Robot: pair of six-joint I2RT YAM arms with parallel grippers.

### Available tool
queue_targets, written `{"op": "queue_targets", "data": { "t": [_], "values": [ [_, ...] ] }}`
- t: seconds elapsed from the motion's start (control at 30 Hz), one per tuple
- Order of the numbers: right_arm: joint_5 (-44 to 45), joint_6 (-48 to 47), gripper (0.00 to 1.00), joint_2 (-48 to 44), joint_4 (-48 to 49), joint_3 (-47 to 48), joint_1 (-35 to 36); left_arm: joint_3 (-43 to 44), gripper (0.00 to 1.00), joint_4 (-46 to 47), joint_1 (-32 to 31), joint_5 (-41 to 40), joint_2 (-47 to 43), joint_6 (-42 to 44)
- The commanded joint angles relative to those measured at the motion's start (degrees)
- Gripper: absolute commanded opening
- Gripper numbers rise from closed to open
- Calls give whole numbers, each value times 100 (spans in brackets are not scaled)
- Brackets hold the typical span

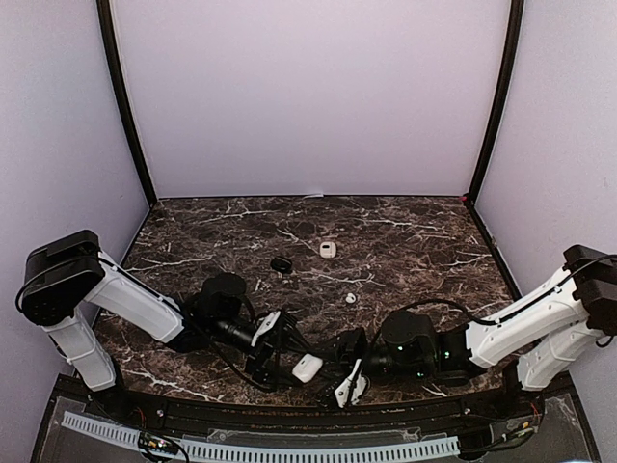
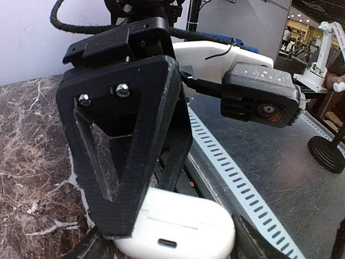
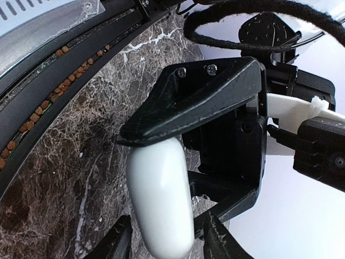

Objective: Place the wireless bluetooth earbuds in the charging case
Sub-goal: Pass from the left arm to the right

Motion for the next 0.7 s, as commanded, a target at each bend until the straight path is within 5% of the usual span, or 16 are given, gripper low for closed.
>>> {"op": "queue_targets", "data": {
  "t": [0.0,0.23,0.67],
  "values": [
    [60,-26,44,103,409,-62,68,-66,38,267,35,169,-62,-130],
    [21,8,33,161,486,-19,73,-69,39,271,43,151,-77,-151],
    [83,401,23,29,458,-56,75,-225,82,211,44,-116,-336,-7]
  ]
}}
